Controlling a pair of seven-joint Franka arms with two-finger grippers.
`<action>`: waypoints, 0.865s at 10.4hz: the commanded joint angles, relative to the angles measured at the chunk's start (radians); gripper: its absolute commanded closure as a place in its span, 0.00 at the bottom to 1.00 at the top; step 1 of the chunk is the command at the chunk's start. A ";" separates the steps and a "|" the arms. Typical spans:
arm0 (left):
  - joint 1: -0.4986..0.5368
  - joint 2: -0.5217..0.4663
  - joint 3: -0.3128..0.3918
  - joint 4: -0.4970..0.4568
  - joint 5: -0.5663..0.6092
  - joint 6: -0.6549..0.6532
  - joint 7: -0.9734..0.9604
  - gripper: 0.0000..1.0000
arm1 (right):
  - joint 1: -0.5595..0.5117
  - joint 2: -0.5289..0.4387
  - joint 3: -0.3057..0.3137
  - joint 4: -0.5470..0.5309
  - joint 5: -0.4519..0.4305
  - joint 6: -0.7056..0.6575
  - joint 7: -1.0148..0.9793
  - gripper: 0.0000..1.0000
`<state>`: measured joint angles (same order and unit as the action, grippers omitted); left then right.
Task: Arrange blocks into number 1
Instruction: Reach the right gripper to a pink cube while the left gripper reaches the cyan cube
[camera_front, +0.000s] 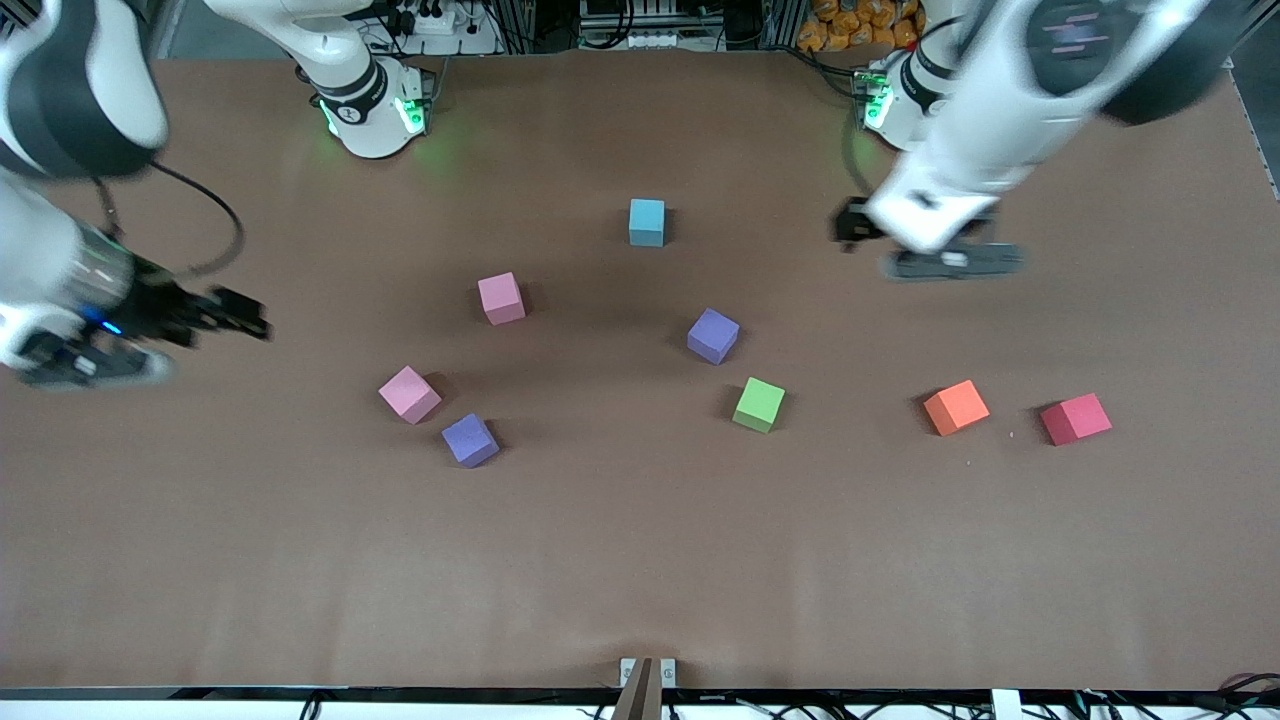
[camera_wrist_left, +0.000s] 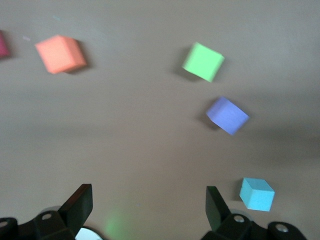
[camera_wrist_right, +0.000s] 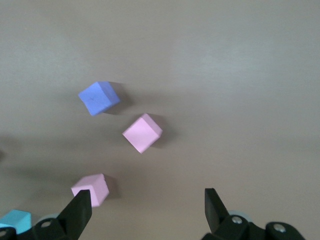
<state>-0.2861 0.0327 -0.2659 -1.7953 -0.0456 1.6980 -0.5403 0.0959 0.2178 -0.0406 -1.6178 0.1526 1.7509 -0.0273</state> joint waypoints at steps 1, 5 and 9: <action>-0.146 0.019 -0.001 -0.093 -0.025 0.075 -0.052 0.00 | 0.068 0.136 -0.002 0.026 0.015 0.105 -0.029 0.00; -0.235 0.091 -0.145 -0.219 -0.091 0.254 -0.209 0.00 | 0.113 0.181 0.001 -0.169 0.004 0.384 -0.369 0.00; -0.346 0.238 -0.165 -0.254 -0.112 0.498 -0.404 0.00 | 0.113 0.225 0.001 -0.244 0.002 0.410 -0.494 0.00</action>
<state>-0.6059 0.2356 -0.4327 -2.0457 -0.1279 2.1384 -0.9009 0.2126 0.4345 -0.0428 -1.8313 0.1560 2.1393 -0.4828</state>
